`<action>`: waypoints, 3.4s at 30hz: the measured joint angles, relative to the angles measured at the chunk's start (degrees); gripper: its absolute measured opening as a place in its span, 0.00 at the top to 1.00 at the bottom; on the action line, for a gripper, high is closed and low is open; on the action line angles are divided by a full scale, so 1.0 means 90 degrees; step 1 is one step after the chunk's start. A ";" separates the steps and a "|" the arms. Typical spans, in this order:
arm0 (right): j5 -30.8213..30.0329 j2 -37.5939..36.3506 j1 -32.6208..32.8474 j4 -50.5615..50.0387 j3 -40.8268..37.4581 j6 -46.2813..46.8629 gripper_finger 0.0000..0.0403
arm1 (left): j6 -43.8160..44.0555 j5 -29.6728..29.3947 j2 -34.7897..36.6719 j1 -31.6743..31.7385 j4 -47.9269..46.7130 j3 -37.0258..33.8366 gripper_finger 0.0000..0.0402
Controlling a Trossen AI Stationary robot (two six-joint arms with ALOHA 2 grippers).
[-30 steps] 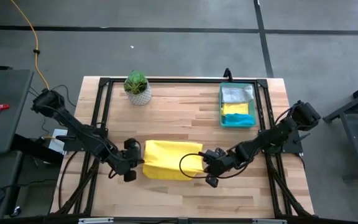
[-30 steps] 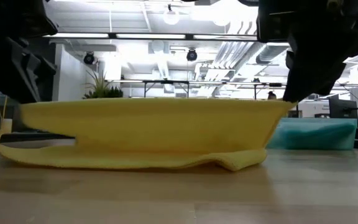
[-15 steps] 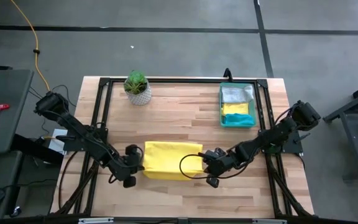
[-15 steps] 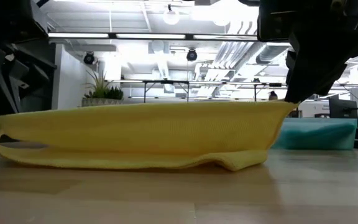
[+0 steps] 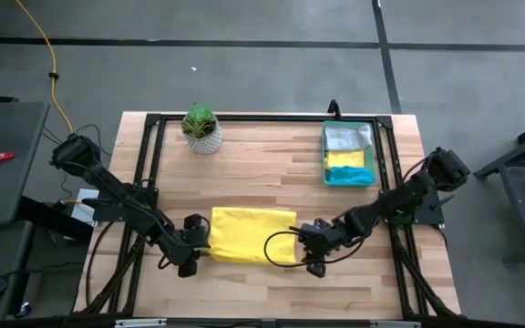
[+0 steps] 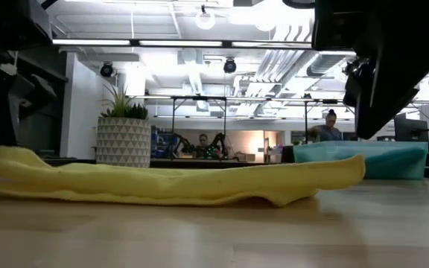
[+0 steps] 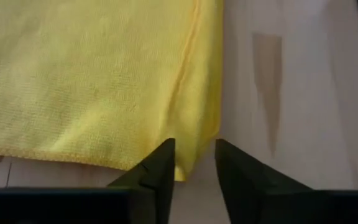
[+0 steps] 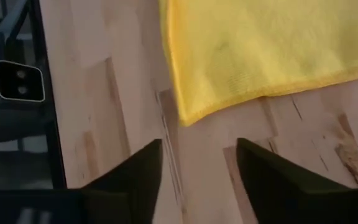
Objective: Fold microfiber towels
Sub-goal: Fold the yellow microfiber cloth
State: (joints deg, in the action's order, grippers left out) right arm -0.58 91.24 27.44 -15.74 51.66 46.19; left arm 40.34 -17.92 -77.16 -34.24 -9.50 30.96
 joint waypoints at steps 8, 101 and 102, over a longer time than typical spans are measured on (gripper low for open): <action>0.0272 -0.0499 -0.0424 -0.0842 0.0000 -0.0208 0.43 | -0.0661 0.0084 0.0962 0.0012 -0.1094 0.0395 0.56; -0.0952 -0.0925 -0.1563 -0.1025 0.0000 -0.1117 0.43 | -0.3904 0.3265 -0.0735 0.4909 -0.1628 0.0415 0.58; -0.0952 -0.0925 -0.1563 -0.1023 0.0000 -0.1117 0.43 | -0.3892 0.3294 -0.0773 0.4911 -0.1627 0.0423 0.59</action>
State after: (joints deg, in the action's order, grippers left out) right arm -9.15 82.91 13.37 -24.96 51.66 36.14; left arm 5.31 11.73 -84.12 9.96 -24.14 34.76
